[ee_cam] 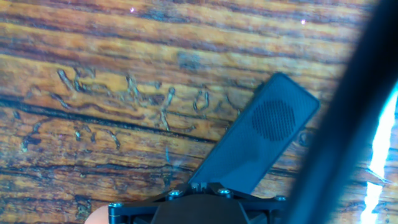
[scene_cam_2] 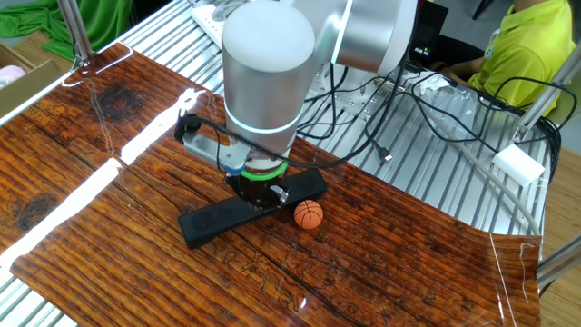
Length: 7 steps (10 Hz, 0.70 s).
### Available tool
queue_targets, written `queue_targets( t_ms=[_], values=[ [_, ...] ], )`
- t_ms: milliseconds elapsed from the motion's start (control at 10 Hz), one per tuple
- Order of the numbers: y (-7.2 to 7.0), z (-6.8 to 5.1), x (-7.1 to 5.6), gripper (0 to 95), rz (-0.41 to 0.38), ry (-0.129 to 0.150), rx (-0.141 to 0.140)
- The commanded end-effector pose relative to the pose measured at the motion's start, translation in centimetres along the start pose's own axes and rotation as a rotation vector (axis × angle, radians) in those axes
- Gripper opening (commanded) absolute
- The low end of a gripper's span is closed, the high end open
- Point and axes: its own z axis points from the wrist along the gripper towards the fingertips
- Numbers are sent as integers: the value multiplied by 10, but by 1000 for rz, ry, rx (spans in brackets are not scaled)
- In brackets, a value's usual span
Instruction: Turn the knob to increase the volume of the speaker
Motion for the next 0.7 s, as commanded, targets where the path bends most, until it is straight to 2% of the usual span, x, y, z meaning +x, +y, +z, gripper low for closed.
queue_targets(
  t_ms=[100,700],
  values=[
    [1,-2,1,0,3,7,0],
    [0,-4,6,0,6,6,0]
  ],
)
